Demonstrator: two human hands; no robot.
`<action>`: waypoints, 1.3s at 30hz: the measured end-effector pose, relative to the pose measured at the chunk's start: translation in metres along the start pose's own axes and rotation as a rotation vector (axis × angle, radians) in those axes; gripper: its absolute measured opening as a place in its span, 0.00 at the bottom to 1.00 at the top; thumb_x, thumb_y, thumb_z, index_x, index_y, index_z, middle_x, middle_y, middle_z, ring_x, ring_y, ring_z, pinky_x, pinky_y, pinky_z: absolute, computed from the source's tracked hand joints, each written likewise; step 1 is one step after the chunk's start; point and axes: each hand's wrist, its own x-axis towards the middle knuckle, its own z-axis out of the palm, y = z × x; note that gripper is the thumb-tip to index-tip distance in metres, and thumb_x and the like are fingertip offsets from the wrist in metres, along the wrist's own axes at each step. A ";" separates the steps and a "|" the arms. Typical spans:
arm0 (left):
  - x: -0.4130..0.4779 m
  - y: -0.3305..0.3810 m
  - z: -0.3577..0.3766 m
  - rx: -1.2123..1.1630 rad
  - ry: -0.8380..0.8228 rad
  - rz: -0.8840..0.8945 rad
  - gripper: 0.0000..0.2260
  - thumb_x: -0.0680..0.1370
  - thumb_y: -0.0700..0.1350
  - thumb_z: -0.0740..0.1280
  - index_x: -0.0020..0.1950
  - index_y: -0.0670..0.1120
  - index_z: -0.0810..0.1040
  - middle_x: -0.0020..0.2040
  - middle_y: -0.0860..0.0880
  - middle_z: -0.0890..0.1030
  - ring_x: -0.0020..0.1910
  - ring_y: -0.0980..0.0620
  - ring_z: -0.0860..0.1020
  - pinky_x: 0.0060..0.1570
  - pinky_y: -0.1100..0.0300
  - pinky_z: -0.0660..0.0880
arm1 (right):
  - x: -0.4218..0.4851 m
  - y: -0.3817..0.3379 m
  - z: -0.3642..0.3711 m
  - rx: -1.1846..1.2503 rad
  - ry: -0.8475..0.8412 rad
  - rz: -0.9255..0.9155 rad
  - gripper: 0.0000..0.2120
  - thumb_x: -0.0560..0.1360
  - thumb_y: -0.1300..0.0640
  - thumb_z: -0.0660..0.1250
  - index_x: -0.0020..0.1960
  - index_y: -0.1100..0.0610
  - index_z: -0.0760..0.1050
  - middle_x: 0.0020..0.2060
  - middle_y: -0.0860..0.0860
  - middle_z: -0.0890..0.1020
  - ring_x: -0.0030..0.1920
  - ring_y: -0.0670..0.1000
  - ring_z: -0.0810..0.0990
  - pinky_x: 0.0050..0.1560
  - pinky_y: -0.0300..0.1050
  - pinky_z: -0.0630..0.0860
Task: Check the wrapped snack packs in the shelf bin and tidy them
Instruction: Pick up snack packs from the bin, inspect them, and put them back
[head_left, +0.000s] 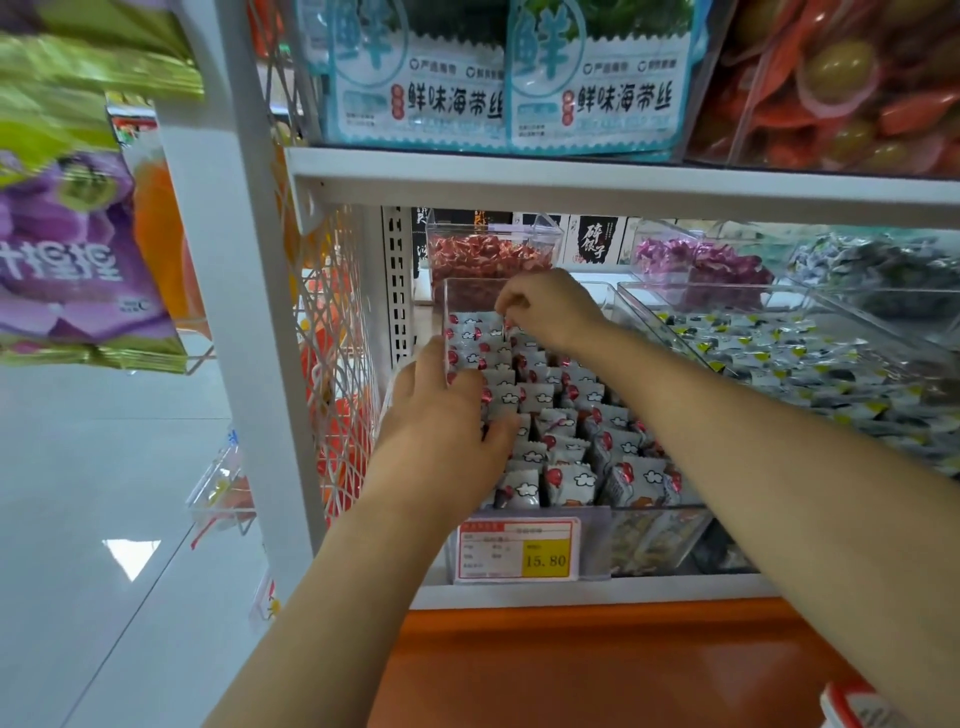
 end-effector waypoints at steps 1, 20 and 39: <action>0.000 0.000 0.000 -0.004 0.001 0.001 0.22 0.78 0.56 0.59 0.69 0.45 0.67 0.77 0.48 0.48 0.74 0.47 0.48 0.69 0.49 0.59 | 0.002 -0.001 0.003 -0.056 -0.040 -0.020 0.07 0.77 0.59 0.63 0.52 0.56 0.79 0.54 0.51 0.81 0.58 0.53 0.77 0.60 0.49 0.72; -0.015 0.028 -0.012 -0.034 0.367 0.113 0.17 0.79 0.48 0.60 0.66 0.43 0.72 0.67 0.46 0.68 0.65 0.47 0.65 0.62 0.54 0.64 | -0.112 0.004 -0.053 0.708 0.575 0.282 0.04 0.77 0.62 0.65 0.46 0.63 0.74 0.44 0.54 0.80 0.34 0.54 0.81 0.36 0.47 0.79; -0.030 0.045 -0.008 -1.378 -0.129 -0.311 0.04 0.74 0.44 0.67 0.43 0.43 0.78 0.36 0.49 0.77 0.32 0.57 0.78 0.32 0.66 0.76 | -0.209 0.012 -0.062 1.496 0.306 0.443 0.11 0.73 0.72 0.64 0.53 0.64 0.76 0.35 0.54 0.80 0.34 0.49 0.83 0.34 0.37 0.78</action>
